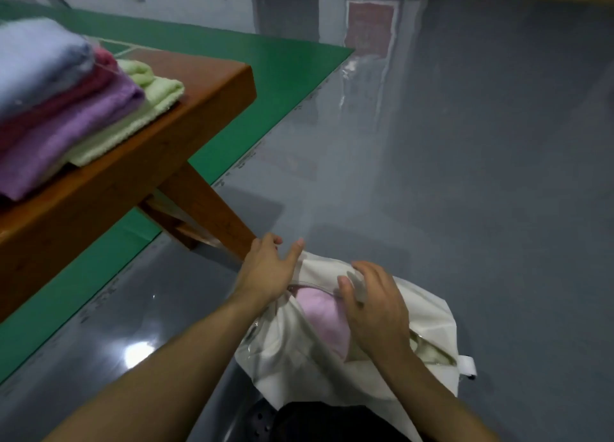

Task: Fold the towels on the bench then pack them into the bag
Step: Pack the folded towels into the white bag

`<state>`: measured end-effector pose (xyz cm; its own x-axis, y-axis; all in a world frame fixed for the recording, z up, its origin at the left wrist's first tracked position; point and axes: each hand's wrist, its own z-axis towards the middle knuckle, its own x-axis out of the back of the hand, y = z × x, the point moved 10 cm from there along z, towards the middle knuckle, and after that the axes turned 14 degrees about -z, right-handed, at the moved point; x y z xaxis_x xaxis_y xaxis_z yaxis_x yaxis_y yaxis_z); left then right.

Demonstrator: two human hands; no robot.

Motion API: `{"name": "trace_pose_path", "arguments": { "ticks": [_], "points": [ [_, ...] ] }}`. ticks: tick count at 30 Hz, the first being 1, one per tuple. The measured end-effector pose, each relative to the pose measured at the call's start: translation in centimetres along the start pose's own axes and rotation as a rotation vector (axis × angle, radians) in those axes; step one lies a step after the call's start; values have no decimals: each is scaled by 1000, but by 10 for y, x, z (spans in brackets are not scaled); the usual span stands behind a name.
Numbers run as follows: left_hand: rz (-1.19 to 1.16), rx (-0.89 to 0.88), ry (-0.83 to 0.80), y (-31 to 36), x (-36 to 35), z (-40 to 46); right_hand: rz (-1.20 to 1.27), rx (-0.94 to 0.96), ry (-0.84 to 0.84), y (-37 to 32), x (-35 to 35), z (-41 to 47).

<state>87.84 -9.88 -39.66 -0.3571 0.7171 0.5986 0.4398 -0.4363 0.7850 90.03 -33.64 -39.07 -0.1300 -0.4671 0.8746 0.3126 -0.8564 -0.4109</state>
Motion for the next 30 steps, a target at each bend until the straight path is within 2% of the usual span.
{"name": "trace_pose_path", "arguments": {
  "ticks": [3, 9, 12, 18, 22, 25, 28, 30],
  "points": [
    [31, -52, 10, 30, 24, -4, -20, 97, -62, -30, 18, 32],
    [158, -196, 113, 99, 99, -31, -149, 306, 48, -96, 80, 76],
    [139, -266, 209, 130, 147, -52, -191, 416, 128, -142, 124, 90],
    [110, -364, 372, 168, 238, -98, -190, 575, 167, -255, 181, 101],
    [113, -451, 470, 179, 290, -111, -172, 572, 53, -317, 179, 107],
    [263, -459, 554, 178, 314, -101, -131, 521, -49, -343, 159, 120],
    [413, -524, 701, 189, 327, -99, 99, 391, -262, -351, 126, 143],
    [376, -491, 770, 194, 341, -95, 234, 306, -382, -354, 113, 156]
  ]
}}
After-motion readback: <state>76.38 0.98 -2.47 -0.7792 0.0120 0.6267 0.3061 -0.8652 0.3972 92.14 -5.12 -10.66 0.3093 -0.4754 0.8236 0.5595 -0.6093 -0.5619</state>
